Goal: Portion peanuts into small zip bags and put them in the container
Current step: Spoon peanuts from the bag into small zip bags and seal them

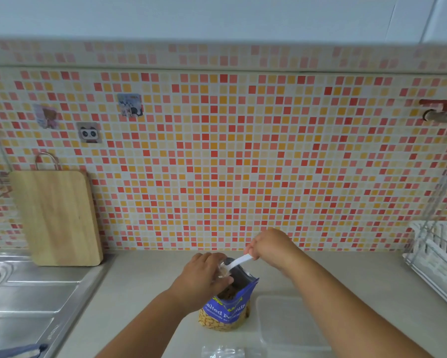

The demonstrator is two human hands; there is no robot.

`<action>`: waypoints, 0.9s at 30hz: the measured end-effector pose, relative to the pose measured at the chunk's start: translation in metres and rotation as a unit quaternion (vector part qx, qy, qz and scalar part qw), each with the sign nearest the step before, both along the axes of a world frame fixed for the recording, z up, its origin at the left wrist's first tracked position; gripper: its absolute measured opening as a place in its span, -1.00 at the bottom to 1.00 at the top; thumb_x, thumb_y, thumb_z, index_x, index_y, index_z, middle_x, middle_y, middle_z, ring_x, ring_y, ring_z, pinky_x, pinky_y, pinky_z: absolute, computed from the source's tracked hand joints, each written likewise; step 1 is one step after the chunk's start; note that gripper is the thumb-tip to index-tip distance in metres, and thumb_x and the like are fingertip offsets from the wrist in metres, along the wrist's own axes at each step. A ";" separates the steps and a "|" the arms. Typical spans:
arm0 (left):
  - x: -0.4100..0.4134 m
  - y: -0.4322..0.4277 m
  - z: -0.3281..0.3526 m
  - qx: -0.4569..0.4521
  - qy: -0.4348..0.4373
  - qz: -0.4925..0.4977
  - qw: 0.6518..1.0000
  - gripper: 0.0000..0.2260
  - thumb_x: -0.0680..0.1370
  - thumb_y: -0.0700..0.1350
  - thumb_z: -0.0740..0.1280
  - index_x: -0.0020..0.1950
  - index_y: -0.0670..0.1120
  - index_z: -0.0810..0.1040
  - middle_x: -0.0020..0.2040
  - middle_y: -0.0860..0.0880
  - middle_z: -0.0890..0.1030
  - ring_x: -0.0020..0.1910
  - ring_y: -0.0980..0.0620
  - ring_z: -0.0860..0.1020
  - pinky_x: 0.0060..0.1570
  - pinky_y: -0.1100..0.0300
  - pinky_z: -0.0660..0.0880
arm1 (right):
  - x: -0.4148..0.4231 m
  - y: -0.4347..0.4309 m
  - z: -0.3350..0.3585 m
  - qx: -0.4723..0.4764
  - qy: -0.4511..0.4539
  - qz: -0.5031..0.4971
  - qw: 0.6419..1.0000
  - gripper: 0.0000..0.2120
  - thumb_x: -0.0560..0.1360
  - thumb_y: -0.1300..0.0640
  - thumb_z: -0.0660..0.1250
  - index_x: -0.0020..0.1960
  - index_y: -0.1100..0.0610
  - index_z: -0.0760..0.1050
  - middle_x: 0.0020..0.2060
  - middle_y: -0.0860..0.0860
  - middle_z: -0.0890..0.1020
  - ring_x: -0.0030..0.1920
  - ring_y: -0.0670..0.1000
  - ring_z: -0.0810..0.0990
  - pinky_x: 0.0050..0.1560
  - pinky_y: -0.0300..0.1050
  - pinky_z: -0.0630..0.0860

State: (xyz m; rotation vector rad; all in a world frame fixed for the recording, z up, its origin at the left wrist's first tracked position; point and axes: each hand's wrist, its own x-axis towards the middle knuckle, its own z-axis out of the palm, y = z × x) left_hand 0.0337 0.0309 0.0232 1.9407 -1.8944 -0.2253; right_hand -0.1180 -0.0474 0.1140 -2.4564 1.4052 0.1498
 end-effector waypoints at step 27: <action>-0.011 0.036 0.029 0.003 0.740 0.009 0.672 -0.60 0.59 0.10 0.01 0.27 0.04 0.51 -0.03 -0.11 0.53 -0.15 0.00 0.58 -0.21 0.14 0.52 | 0.003 0.040 -0.078 -0.125 -0.225 -0.030 0.966 -0.74 0.56 -0.05 0.16 0.09 -0.06 0.58 0.04 -0.08 0.59 0.09 0.02 0.44 0.03 -0.15 0.36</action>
